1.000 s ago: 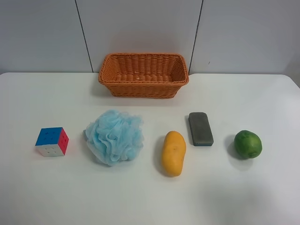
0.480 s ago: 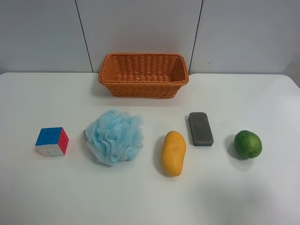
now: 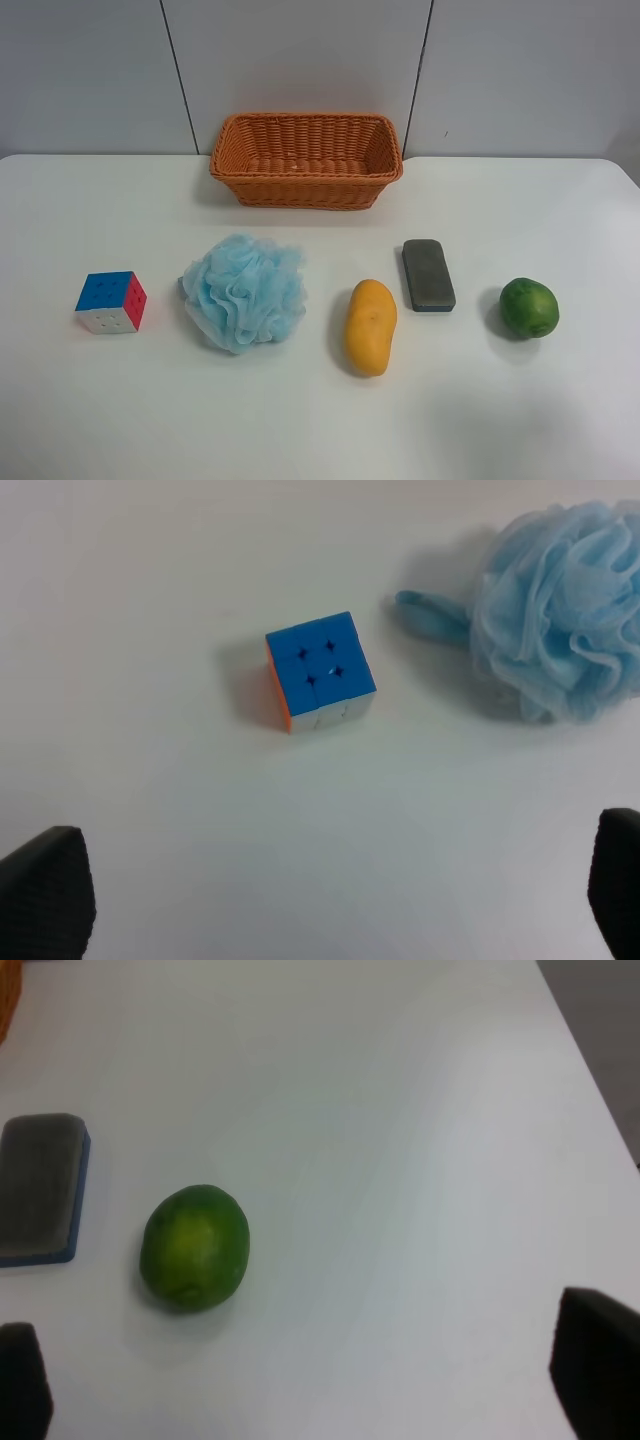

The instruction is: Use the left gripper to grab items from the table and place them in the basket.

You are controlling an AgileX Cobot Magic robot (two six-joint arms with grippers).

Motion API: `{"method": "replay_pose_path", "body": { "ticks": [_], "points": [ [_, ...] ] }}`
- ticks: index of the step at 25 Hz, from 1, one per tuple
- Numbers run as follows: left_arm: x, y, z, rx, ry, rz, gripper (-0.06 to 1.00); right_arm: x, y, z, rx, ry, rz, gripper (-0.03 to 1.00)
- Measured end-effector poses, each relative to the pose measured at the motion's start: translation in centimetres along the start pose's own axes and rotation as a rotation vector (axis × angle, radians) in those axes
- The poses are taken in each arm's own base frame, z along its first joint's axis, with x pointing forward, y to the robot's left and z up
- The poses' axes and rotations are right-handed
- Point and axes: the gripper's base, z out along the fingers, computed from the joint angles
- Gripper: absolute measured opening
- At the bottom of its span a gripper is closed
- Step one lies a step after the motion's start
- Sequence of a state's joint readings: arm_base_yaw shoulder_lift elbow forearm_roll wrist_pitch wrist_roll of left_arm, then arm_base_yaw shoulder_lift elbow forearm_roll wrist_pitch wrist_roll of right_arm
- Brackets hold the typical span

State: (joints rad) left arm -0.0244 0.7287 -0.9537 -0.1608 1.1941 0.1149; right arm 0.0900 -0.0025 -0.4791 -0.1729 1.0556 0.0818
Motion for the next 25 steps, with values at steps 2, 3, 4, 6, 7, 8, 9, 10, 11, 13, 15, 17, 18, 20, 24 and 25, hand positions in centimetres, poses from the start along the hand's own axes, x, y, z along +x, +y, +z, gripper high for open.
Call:
{"method": "replay_pose_path", "body": {
  "ticks": [2, 3, 4, 6, 7, 8, 9, 10, 11, 13, 15, 17, 18, 20, 24, 25],
  "points": [
    [-1.2, 0.0, 0.7, 0.008, 0.031, -0.021, 0.99, 0.0, 0.0, 0.0, 0.0, 0.0, 0.0, 0.99],
    [-1.7, 0.0, 1.3, 0.007, 0.053, -0.027, 0.99, 0.0, 0.0, 0.0, 0.0, 0.0, 0.0, 0.99],
    [-2.2, -0.1, 1.8, 0.009, 0.073, -0.032, 0.99, 0.0, 0.0, 0.0, 0.0, 0.0, 0.0, 0.99],
    [-2.9, -0.3, 2.9, 0.014, 0.114, -0.038, 0.99, 0.0, 0.0, 0.0, 0.0, 0.0, 0.0, 0.99],
    [-3.2, -0.4, 3.6, 0.016, 0.137, -0.047, 0.99, 0.0, 0.0, 0.0, 0.0, 0.0, 0.0, 0.99],
    [-3.4, -0.6, 4.1, 0.02, 0.155, -0.054, 0.99, 0.0, 0.0, 0.0, 0.0, 0.0, 0.0, 0.99],
    [-3.6, -0.8, 4.7, 0.025, 0.175, -0.061, 0.99, 0.0, 0.0, 0.0, 0.0, 0.0, 0.0, 0.99],
    [-3.8, -1.0, 5.2, 0.028, 0.189, -0.066, 0.99, 0.0, 0.0, 0.0, 0.0, 0.0, 0.0, 0.99],
    [-3.9, -1.3, 5.8, 0.033, 0.203, -0.072, 0.99, 0.0, 0.0, 0.0, 0.0, 0.0, 0.0, 0.99],
    [-4.2, -2.0, 6.7, 0.044, 0.22, -0.075, 0.99, 0.0, 0.0, 0.0, 0.0, 0.0, 0.0, 0.99],
    [-4.4, -2.7, 7.5, 0.048, 0.237, -0.084, 0.99, 0.0, 0.0, 0.0, 0.0, 0.0, 0.0, 0.99],
    [-4.5, -3.4, 8.3, 0.048, 0.249, -0.092, 0.99, 0.0, 0.0, 0.0, 0.0, 0.0, 0.0, 0.99],
    [-4.5, -3.9, 8.7, 0.048, 0.259, -0.097, 0.99, 0.0, 0.0, 0.0, 0.0, 0.0, 0.0, 0.99],
    [-4.4, -4.9, 9.4, 0.056, 0.277, -0.104, 0.99, 0.0, 0.0, 0.0, 0.0, 0.0, 0.0, 0.99],
    [-4.3, -6.9, 10.8, 0.082, 0.307, -0.108, 0.99, 0.0, 0.0, 0.0, 0.0, 0.0, 0.0, 0.99],
    [-4.3, -7.3, 11.2, 0.085, 0.313, -0.111, 0.99, 0.0, 0.0, 0.0, 0.0, 0.0, 0.0, 0.99]
  ]
}}
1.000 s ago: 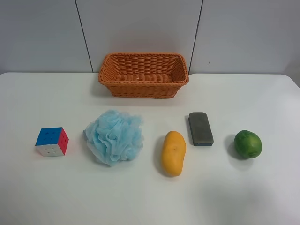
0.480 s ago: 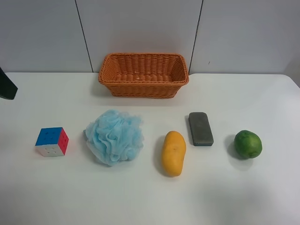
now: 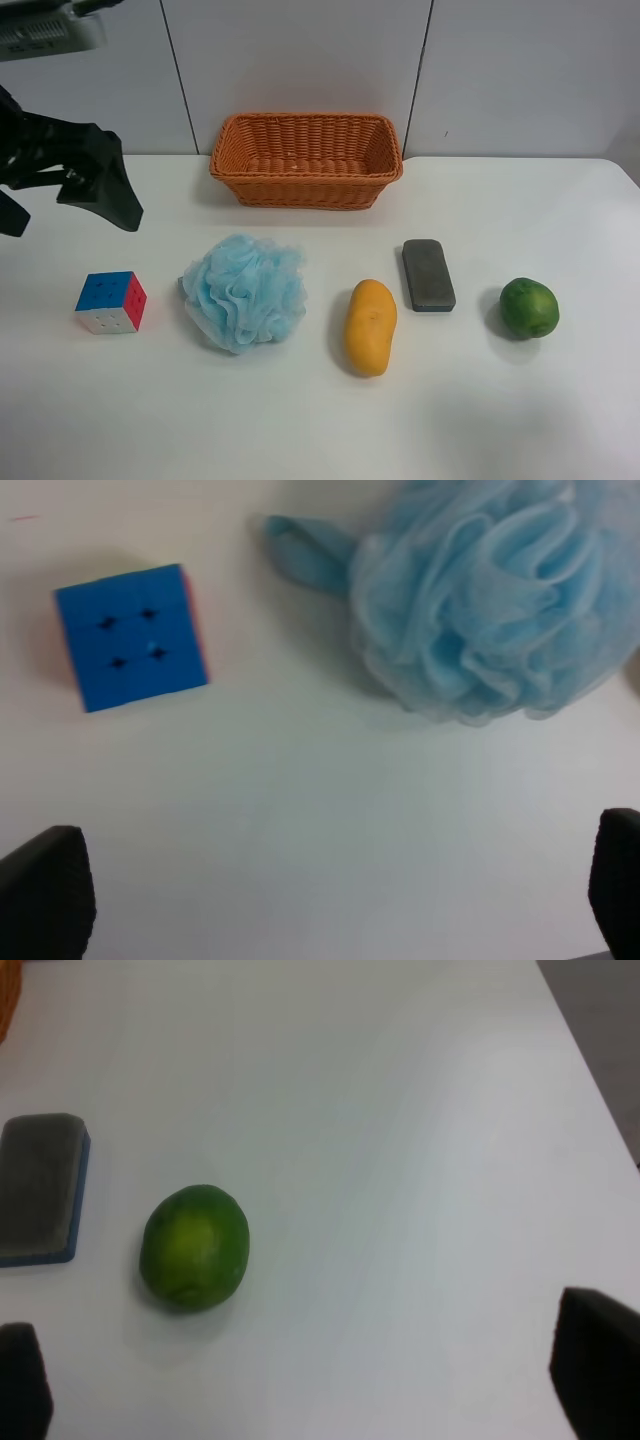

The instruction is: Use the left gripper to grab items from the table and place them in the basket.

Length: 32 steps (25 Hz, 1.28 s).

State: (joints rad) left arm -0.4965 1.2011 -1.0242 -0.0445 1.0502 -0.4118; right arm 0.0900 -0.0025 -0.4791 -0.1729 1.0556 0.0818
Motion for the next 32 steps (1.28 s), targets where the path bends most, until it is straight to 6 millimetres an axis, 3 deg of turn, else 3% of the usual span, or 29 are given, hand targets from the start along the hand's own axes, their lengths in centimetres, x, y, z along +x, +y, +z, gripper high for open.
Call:
{"method": "replay_pose_path", "body": {
  "ticks": [11, 19, 24, 32],
  "points": [
    [0.1, -4.1, 4.1, 0.033, 0.067, 0.021, 0.99, 0.0, 0.0, 0.0, 0.0, 0.0, 0.0, 0.99],
    [-2.5, -6.7, 5.9, 0.037, 0.077, 0.043, 0.99, 0.0, 0.0, 0.0, 0.0, 0.0, 0.0, 0.99],
    [-3.7, -7.3, 9.0, -0.023, 0.114, 0.07, 0.99, 0.0, 0.0, 0.0, 0.0, 0.0, 0.0, 0.99],
    [-3.9, -7.5, 14.2, -0.073, 0.177, 0.099, 0.99, 0.0, 0.0, 0.0, 0.0, 0.0, 0.0, 0.99]
  ]
}}
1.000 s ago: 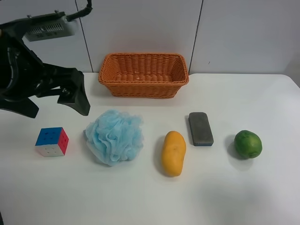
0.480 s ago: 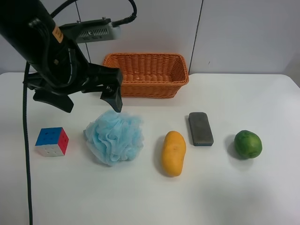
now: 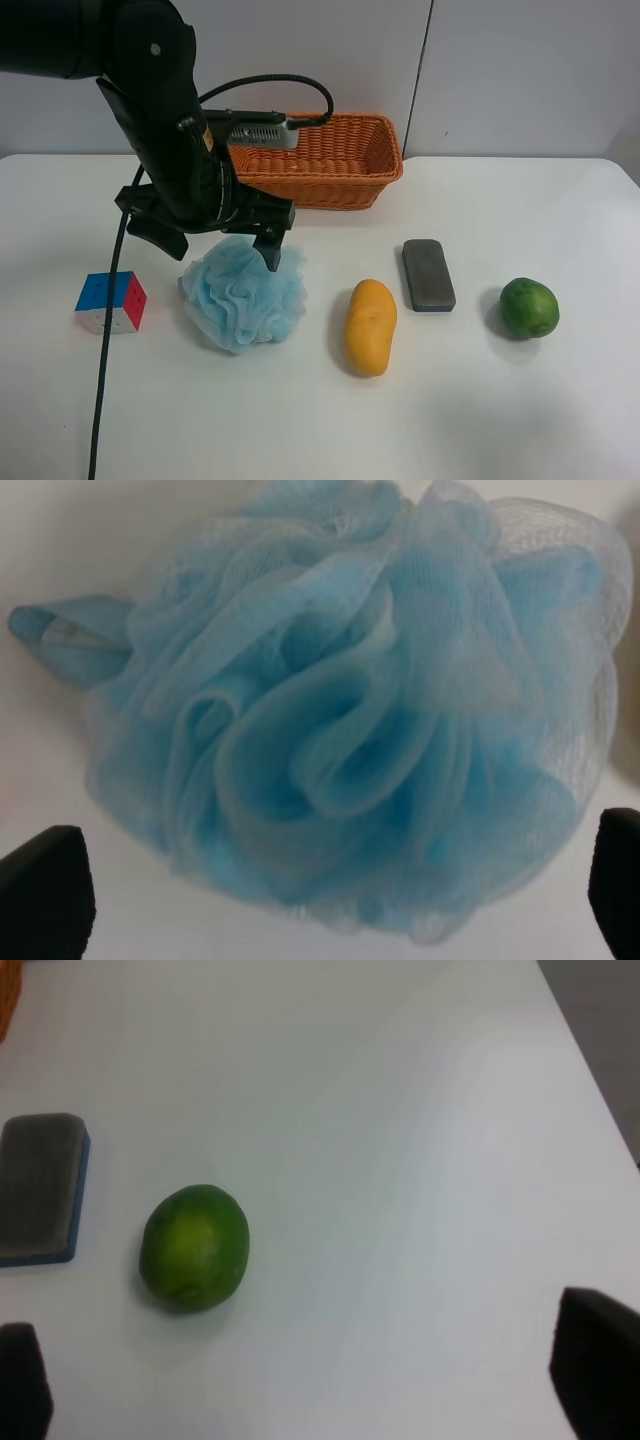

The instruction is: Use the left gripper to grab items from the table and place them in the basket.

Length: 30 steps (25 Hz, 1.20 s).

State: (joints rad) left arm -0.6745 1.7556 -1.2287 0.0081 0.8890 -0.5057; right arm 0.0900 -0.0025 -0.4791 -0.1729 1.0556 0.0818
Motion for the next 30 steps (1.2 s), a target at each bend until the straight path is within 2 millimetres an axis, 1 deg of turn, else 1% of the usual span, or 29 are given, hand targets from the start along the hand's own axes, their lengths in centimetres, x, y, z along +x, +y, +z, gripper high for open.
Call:
{"method": "replay_pose_path", "body": {
  "ticks": [4, 7, 14, 19, 24, 25, 27, 30],
  "points": [
    [-0.3, -0.2, 2.2, -0.01, 0.019, 0.011, 0.99, 0.0, 0.0, 0.0, 0.0, 0.0, 0.0, 0.99],
    [-0.6, 0.1, 3.4, -0.014, 0.023, 0.009, 0.99, 0.0, 0.0, 0.0, 0.0, 0.0, 0.0, 0.99],
    [-1.8, 2.4, 5.6, -0.024, 0.056, -0.049, 0.99, 0.0, 0.0, 0.0, 0.0, 0.0, 0.0, 0.99],
    [-1.8, 2.8, 7.9, -0.04, 0.102, -0.048, 0.99, 0.0, 0.0, 0.0, 0.0, 0.0, 0.0, 0.99],
    [-1.5, 2.8, 9.3, -0.047, 0.138, -0.058, 0.99, 0.0, 0.0, 0.0, 0.0, 0.0, 0.0, 0.99],
    [-1.5, 2.8, 9.5, -0.049, 0.142, -0.059, 0.98, 0.0, 0.0, 0.0, 0.0, 0.0, 0.0, 0.99],
    [-1.5, 2.8, 9.5, -0.048, 0.144, -0.061, 0.88, 0.0, 0.0, 0.0, 0.0, 0.0, 0.0, 0.99],
    [-1.4, 2.9, 9.6, -0.05, 0.148, -0.061, 0.61, 0.0, 0.0, 0.0, 0.0, 0.0, 0.0, 0.99]
  ]
}}
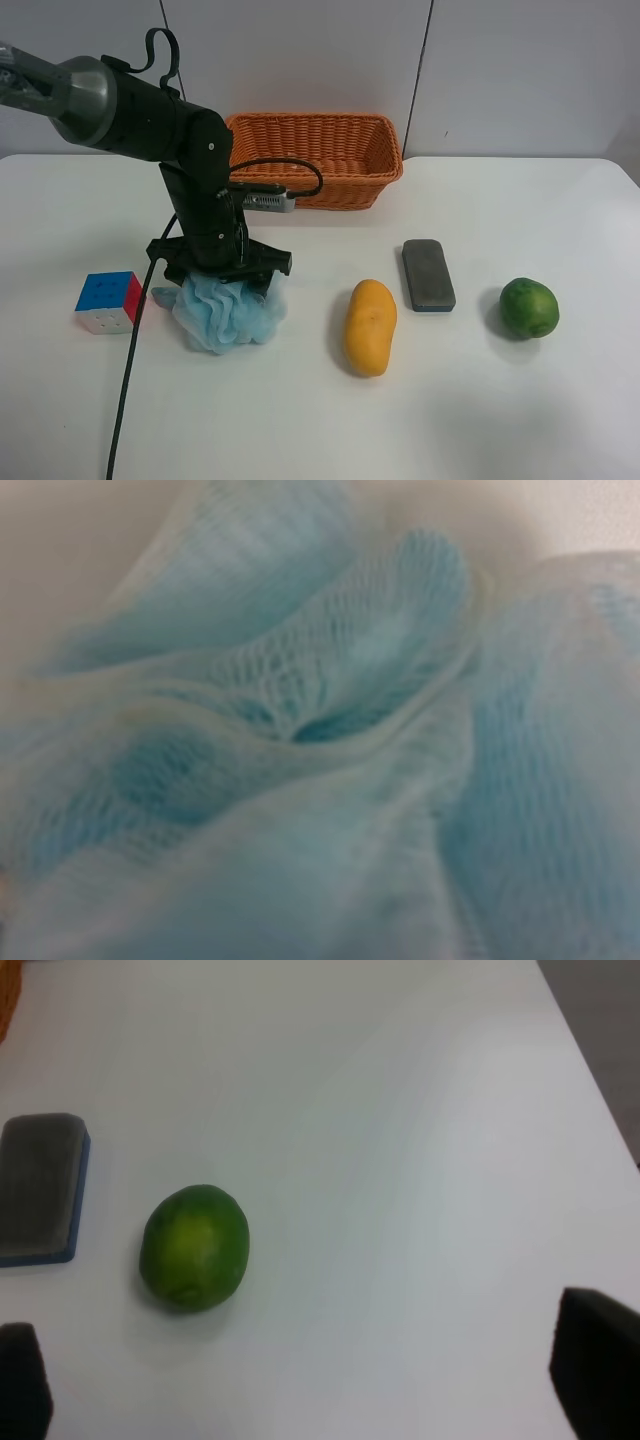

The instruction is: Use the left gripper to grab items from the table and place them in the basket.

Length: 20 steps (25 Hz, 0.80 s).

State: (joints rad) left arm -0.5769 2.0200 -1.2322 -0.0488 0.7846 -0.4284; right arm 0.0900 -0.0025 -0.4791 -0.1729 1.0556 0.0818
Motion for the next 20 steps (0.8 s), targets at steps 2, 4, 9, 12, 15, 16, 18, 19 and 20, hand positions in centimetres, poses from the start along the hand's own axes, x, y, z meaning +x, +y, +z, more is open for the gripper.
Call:
{"method": "replay_pose_path", "body": {
  "ticks": [2, 4, 9, 12, 15, 16, 18, 19, 20],
  "points": [
    [0.0, 0.0, 0.0, 0.0, 0.001, 0.0, 0.57, 0.0, 0.0, 0.0, 0.0, 0.0, 0.0, 0.99],
    [0.0, 0.0, 0.0, -0.002, 0.004, 0.0, 0.57, 0.0, 0.0, 0.0, 0.0, 0.0, 0.0, 0.99],
    [0.1, 0.0, 0.0, -0.003, 0.008, 0.0, 0.57, 0.0, 0.0, 0.0, 0.0, 0.0, 0.0, 0.99],
    [-0.1, -0.1, -0.3, -0.01, 0.024, 0.001, 0.57, 0.0, 0.0, 0.0, 0.0, 0.0, 0.0, 0.99],
    [-0.4, -0.3, -1.1, -0.025, 0.057, 0.003, 0.57, 0.0, 0.0, 0.0, 0.0, 0.0, 0.0, 0.99],
    [-0.7, -0.4, -1.5, -0.025, 0.059, 0.004, 0.57, 0.0, 0.0, 0.0, 0.0, 0.0, 0.0, 0.99],
    [-1.2, -0.7, -2.4, -0.024, 0.061, 0.005, 0.56, 0.0, 0.0, 0.0, 0.0, 0.0, 0.0, 0.99],
    [-1.4, -0.9, -2.8, -0.021, 0.055, 0.006, 0.56, 0.0, 0.0, 0.0, 0.0, 0.0, 0.0, 0.99],
    [-1.7, -1.0, -3.2, -0.019, 0.052, 0.007, 0.55, 0.0, 0.0, 0.0, 0.0, 0.0, 0.0, 0.99]
  ]
}}
